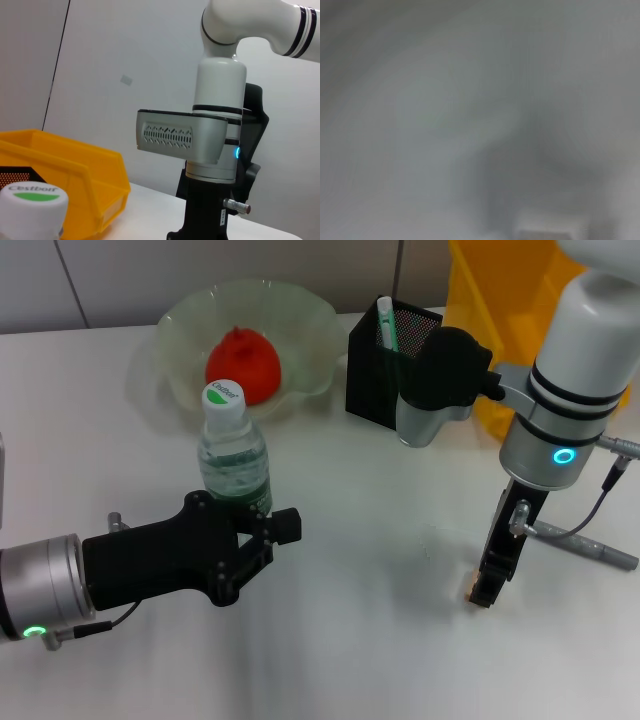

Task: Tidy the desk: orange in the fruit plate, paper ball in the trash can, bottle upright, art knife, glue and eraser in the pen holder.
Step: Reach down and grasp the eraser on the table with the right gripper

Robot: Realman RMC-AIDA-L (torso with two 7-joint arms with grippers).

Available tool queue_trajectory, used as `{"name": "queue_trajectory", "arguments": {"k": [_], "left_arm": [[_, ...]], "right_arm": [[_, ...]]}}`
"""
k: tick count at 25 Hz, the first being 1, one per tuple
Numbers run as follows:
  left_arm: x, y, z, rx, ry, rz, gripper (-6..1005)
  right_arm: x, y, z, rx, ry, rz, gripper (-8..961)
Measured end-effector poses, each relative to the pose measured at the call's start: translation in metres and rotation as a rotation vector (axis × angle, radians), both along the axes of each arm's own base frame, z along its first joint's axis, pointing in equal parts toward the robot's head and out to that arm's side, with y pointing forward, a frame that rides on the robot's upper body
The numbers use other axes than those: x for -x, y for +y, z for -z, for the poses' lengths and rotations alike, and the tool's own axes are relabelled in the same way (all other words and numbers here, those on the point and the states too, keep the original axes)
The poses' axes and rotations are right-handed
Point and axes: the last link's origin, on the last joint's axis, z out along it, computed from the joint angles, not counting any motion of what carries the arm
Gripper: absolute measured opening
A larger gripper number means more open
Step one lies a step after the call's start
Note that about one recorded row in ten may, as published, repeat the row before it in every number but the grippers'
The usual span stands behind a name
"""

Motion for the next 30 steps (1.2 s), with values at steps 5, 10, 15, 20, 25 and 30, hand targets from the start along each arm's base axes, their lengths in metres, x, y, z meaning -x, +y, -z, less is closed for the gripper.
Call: {"name": "queue_trajectory", "arguments": {"k": [5,10,15,20,25,30], "left_arm": [[0.0001,0.0001,-0.0002,0.000,0.000,0.000,15],[0.0004,0.0004,-0.0001,-0.002,0.002,-0.002,15],[0.0004,0.0004,-0.0001,-0.002,0.002,-0.002,15],[0.0005,0.0006,0.0000,-0.003,0.003,-0.003,15],[0.0008,0.0004,0.0000,-0.003,0.003,-0.004,15],[0.0008,0.0003,0.0000,-0.003,0.003,-0.004,15]], "right_arm": [[-0.0006,-0.0001,0.0017,0.001,-0.003,-0.001,574],[0.0003,0.0000,0.0030,0.001,0.004,-0.003,573],[0.0007,-0.0005,0.0045,0.009,-0.005,-0.015,573],[0.0008,-0.0007,0.0058,0.011,0.000,-0.014,573],[-0.0002,-0.0012,0.0066,0.014,-0.003,-0.011,573],[0.0000,-0.0013,0.0076,0.019,-0.009,-0.015,572]]}}
